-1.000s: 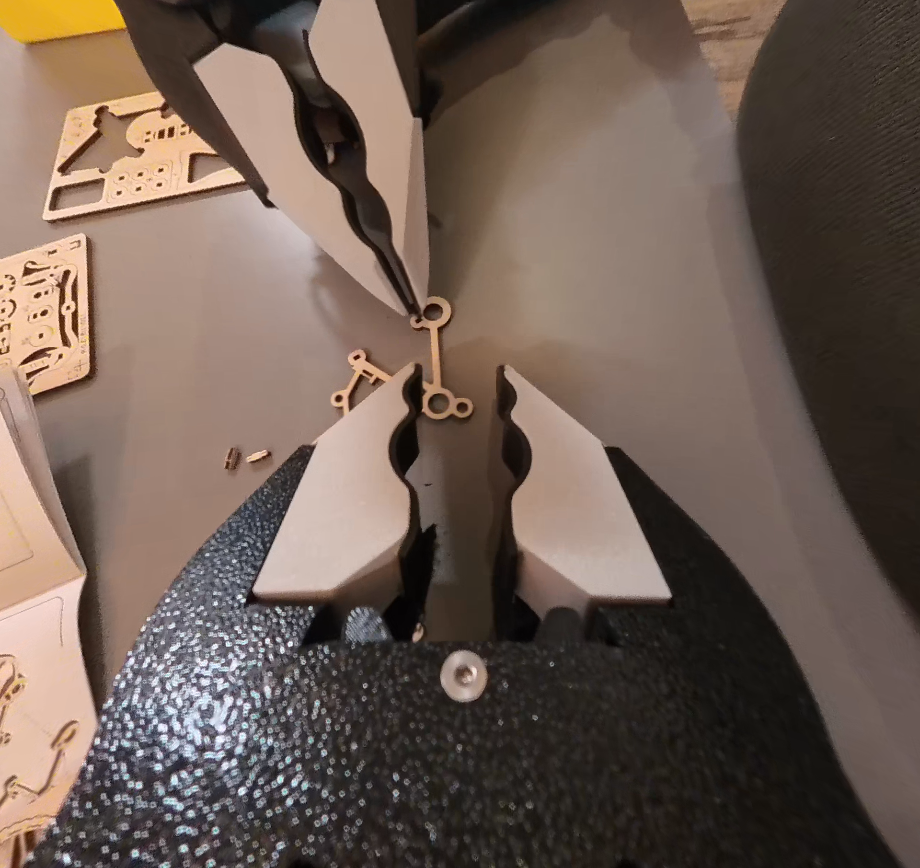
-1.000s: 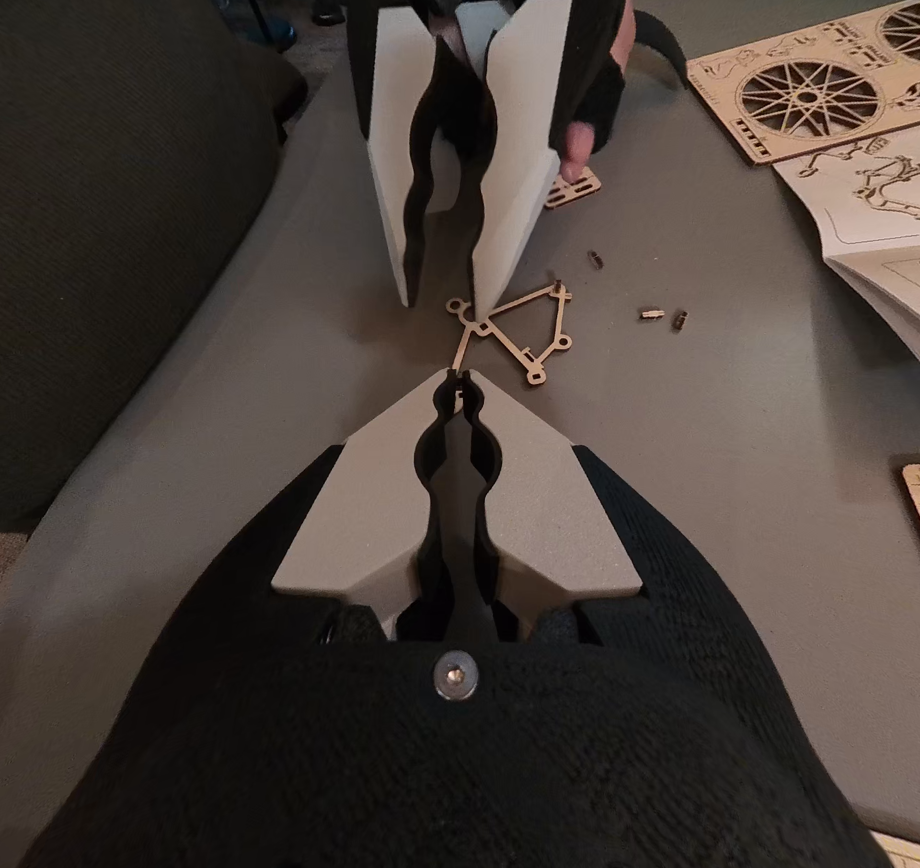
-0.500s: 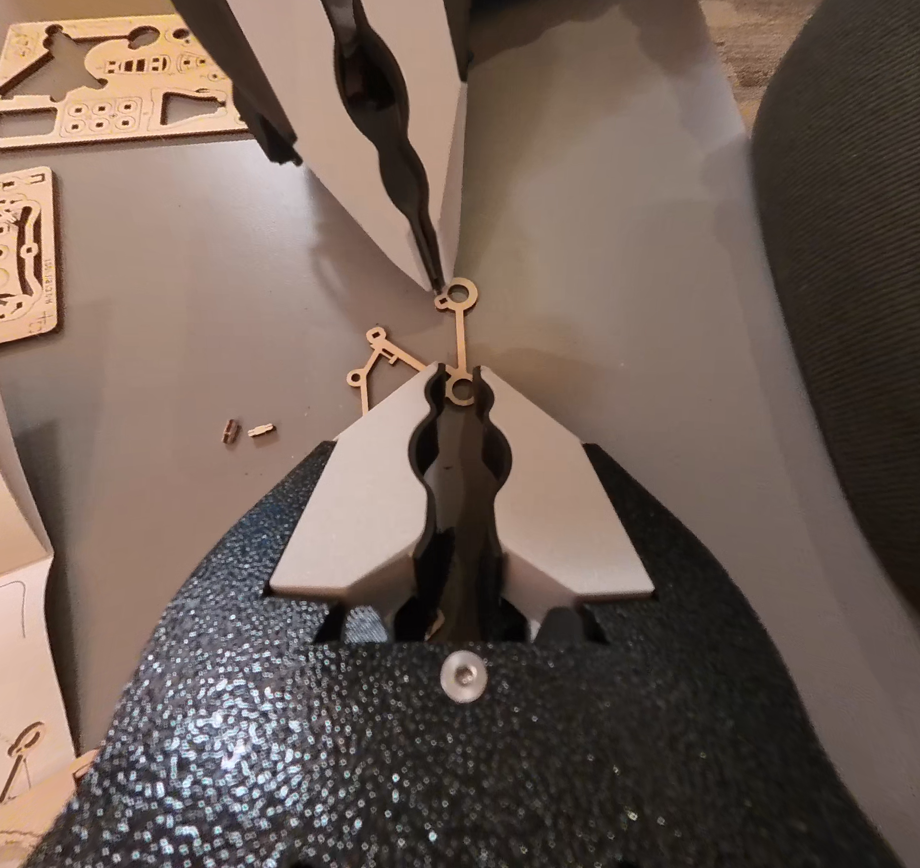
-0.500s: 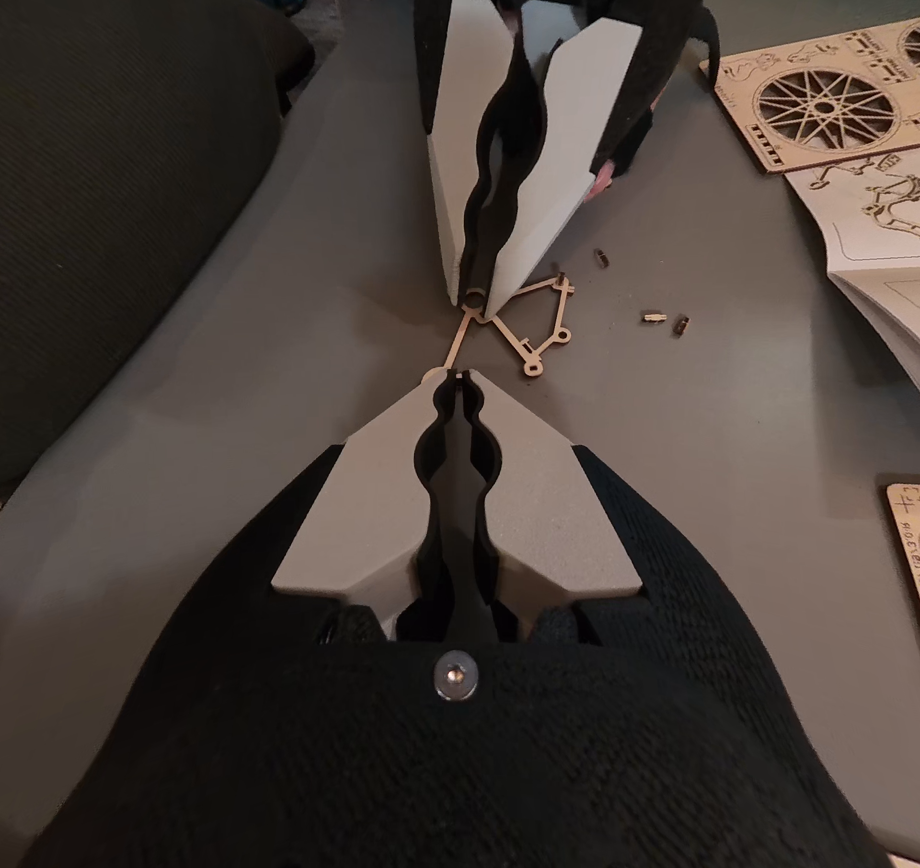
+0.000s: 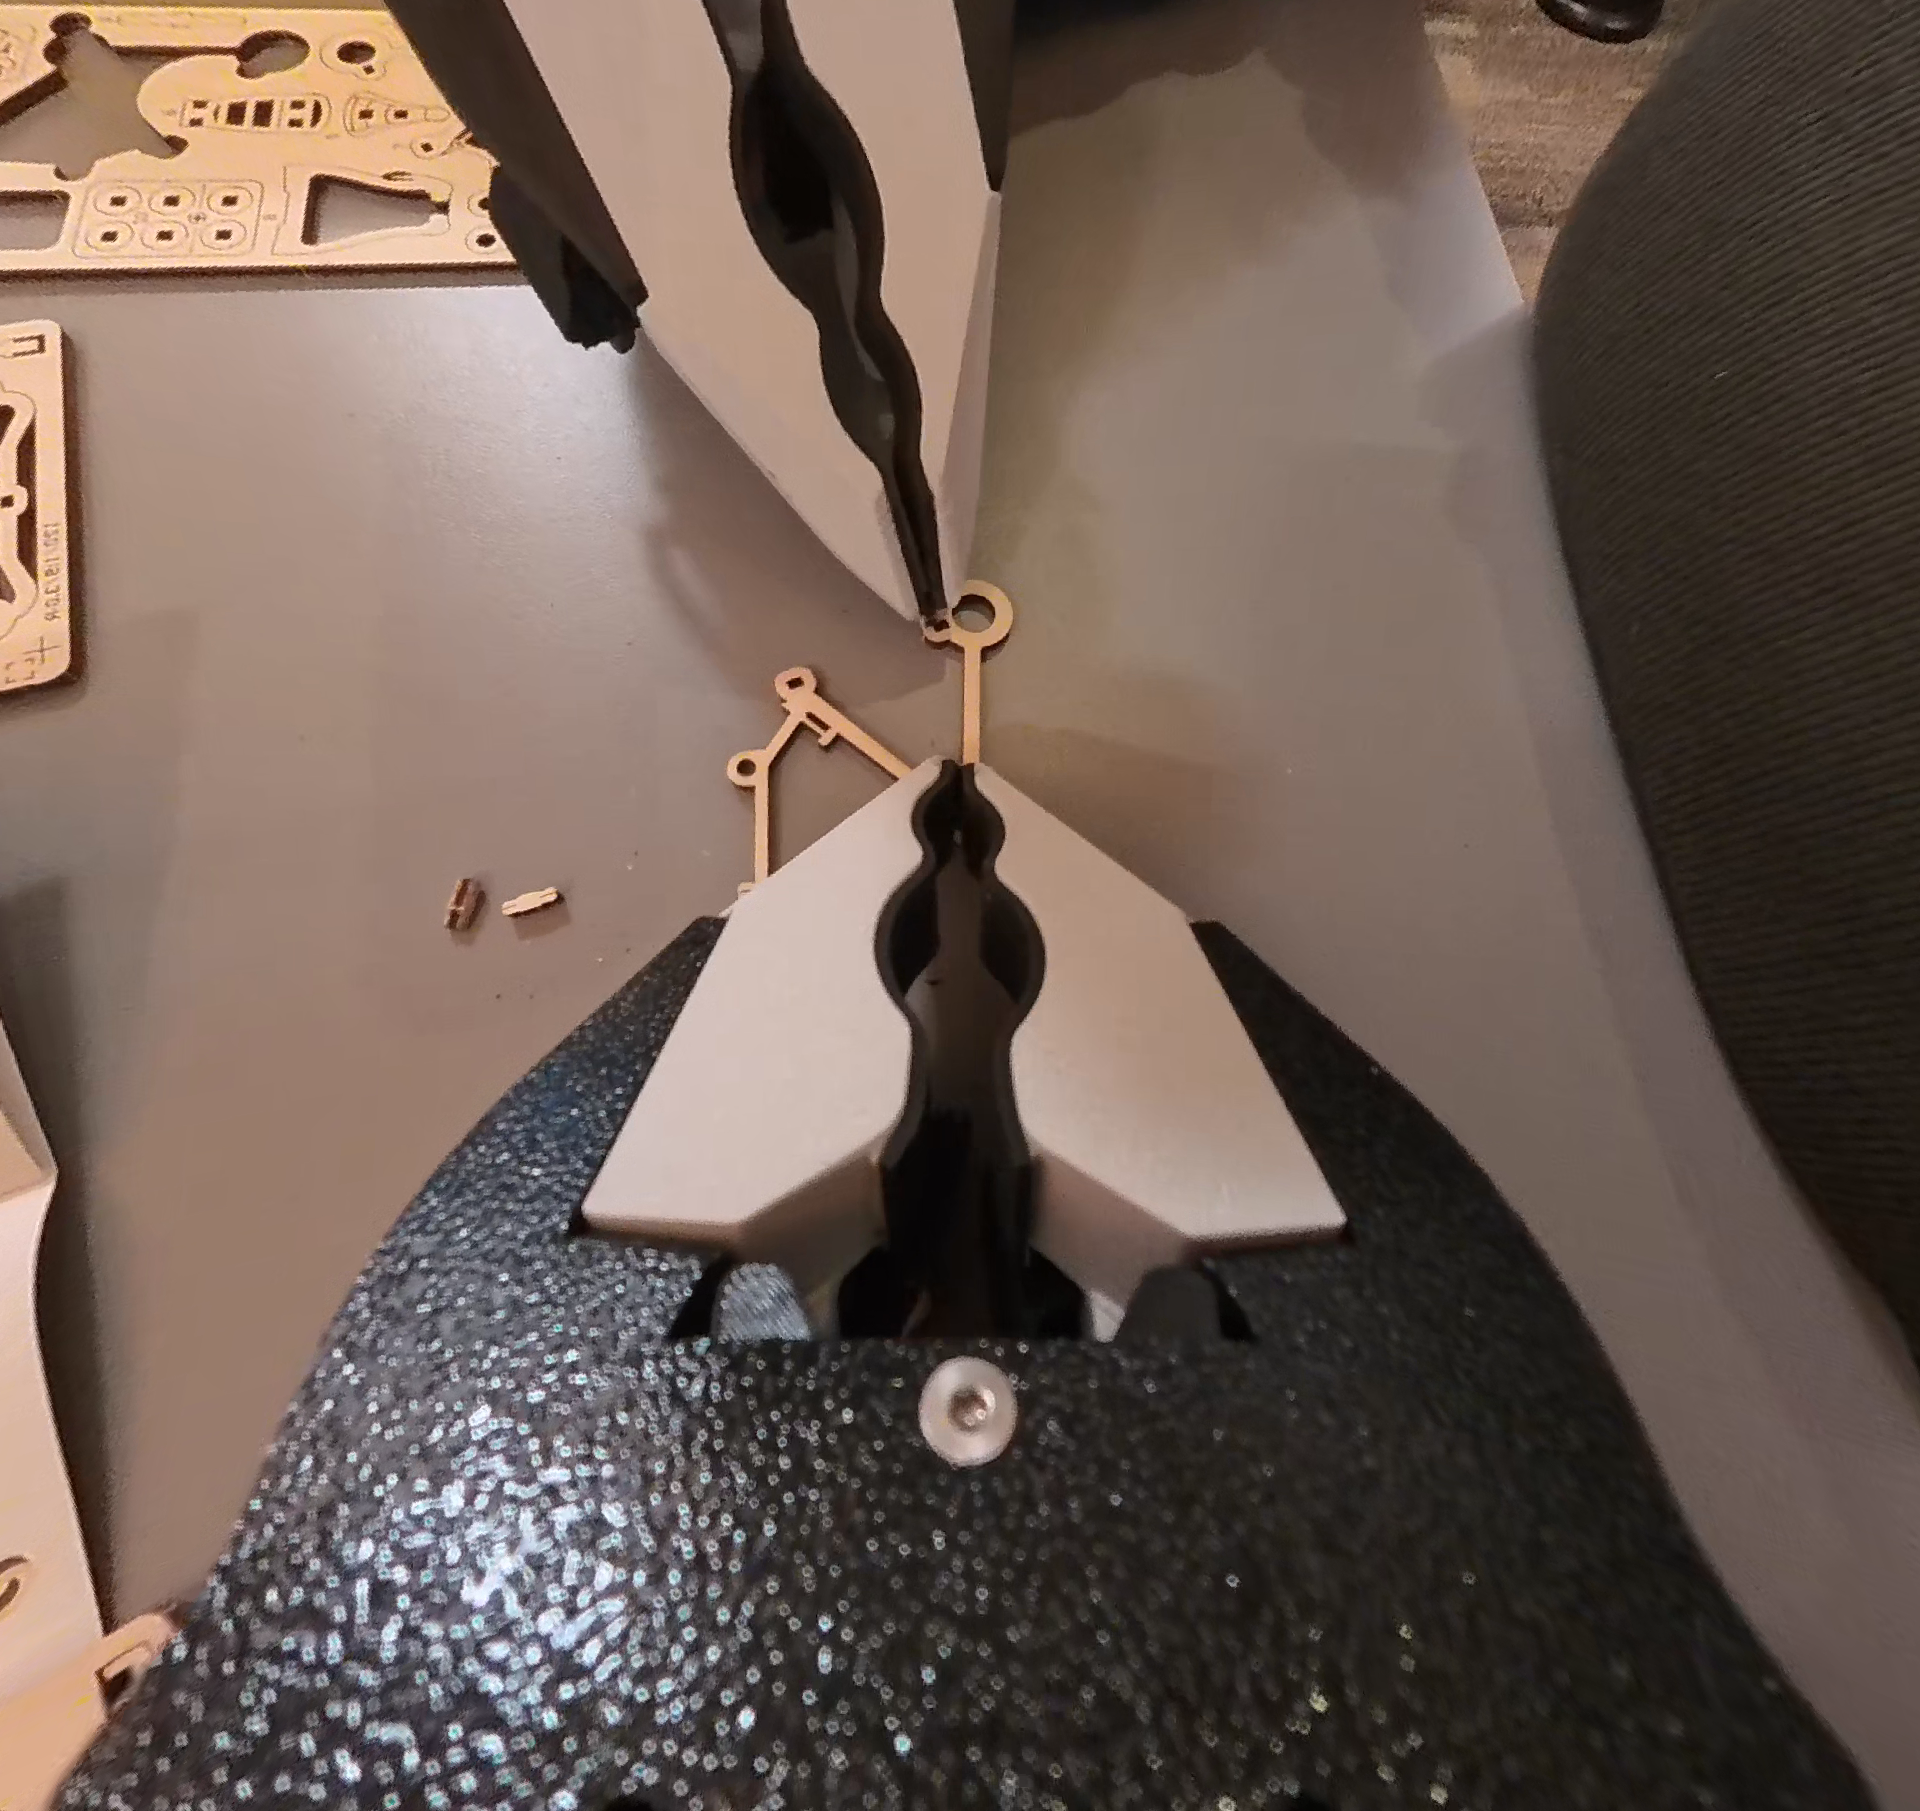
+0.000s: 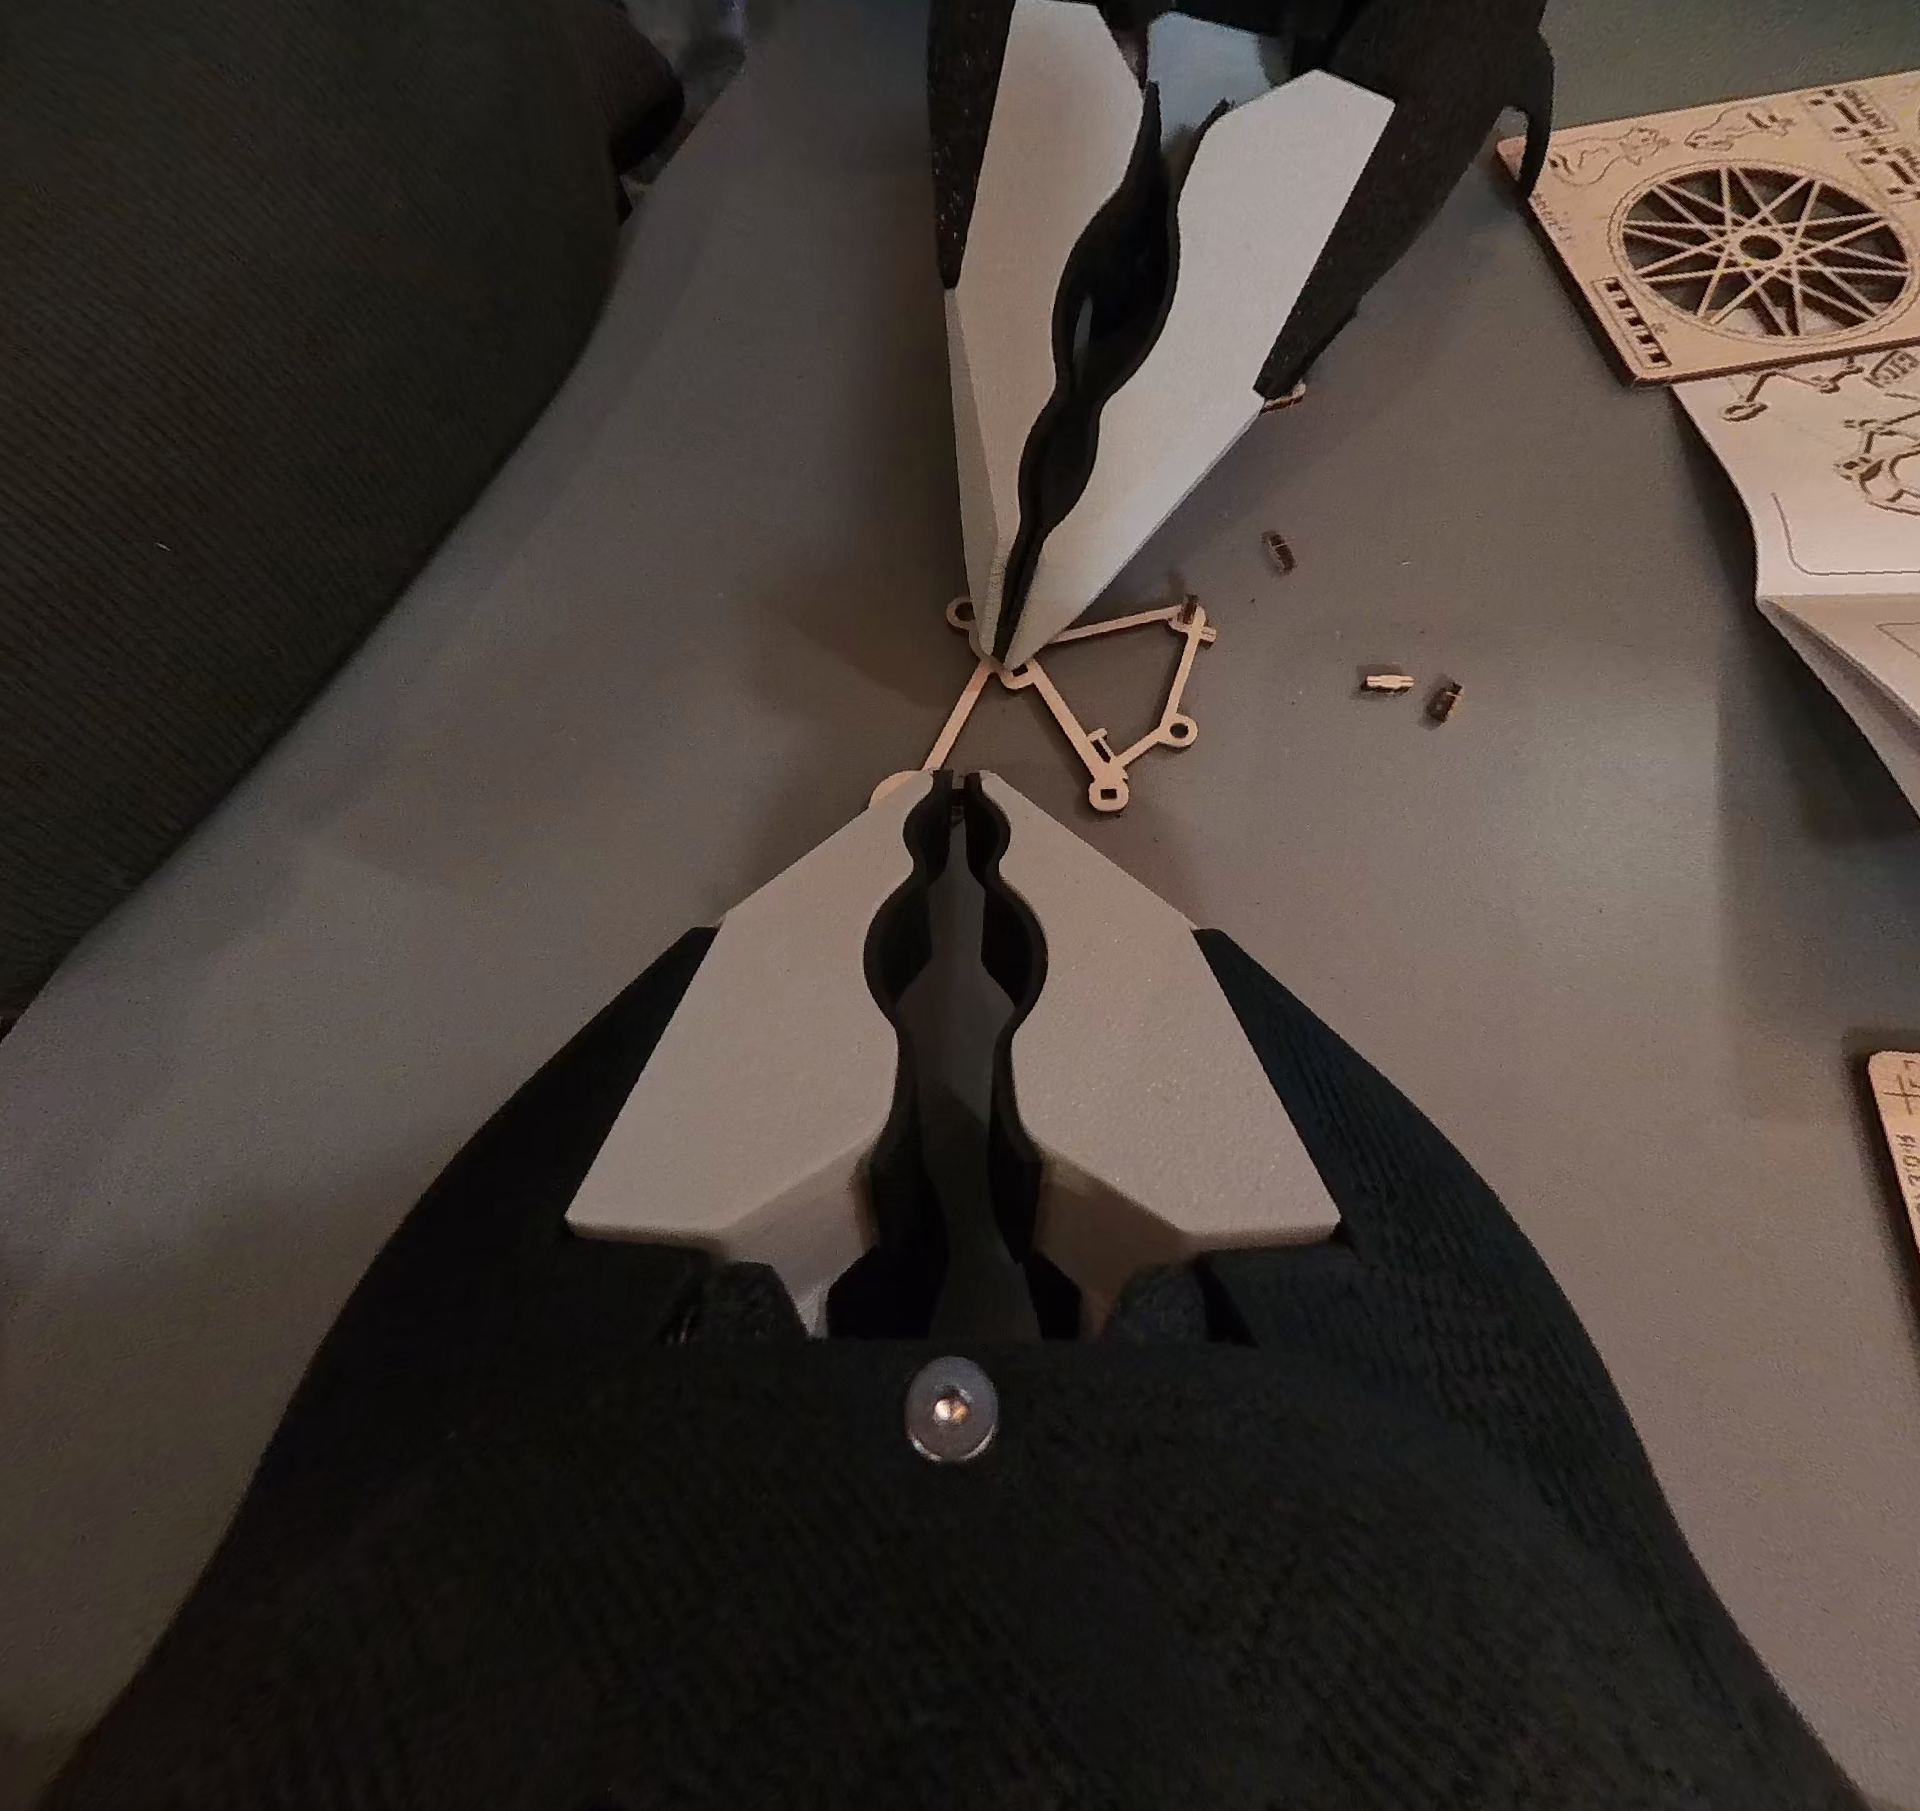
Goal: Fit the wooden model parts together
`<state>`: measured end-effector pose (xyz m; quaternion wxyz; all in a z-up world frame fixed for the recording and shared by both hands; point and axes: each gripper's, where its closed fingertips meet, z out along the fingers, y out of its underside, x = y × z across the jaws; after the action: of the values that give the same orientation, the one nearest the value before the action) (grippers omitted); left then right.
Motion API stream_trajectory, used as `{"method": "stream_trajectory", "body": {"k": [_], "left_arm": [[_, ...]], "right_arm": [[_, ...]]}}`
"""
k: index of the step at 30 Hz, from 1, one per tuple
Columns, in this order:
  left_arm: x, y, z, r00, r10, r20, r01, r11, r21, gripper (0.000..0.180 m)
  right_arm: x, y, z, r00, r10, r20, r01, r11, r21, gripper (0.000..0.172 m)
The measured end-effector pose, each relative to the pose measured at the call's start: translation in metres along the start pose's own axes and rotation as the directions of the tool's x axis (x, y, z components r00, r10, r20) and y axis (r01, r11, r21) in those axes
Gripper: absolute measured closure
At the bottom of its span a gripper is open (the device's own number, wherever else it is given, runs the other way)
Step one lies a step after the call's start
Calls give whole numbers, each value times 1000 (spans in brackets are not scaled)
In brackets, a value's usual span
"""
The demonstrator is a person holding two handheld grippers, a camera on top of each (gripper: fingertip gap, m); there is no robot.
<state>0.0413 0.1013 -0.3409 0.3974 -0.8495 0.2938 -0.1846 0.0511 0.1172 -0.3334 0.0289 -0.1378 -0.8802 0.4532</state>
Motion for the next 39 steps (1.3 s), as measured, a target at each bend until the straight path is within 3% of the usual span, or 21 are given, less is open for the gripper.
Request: {"method": "stream_trajectory", "body": {"k": [1, 39], "left_arm": [[0, 0, 0, 1000, 1, 1, -1, 1000, 0, 180], [0, 0, 1, 1000, 1, 20, -1, 1000, 4, 180]], "right_arm": [[0, 0, 0, 1000, -1, 3, 1, 1000, 0, 171], [-3, 1, 3, 997, -62, -42, 61, 998, -21, 170]]}}
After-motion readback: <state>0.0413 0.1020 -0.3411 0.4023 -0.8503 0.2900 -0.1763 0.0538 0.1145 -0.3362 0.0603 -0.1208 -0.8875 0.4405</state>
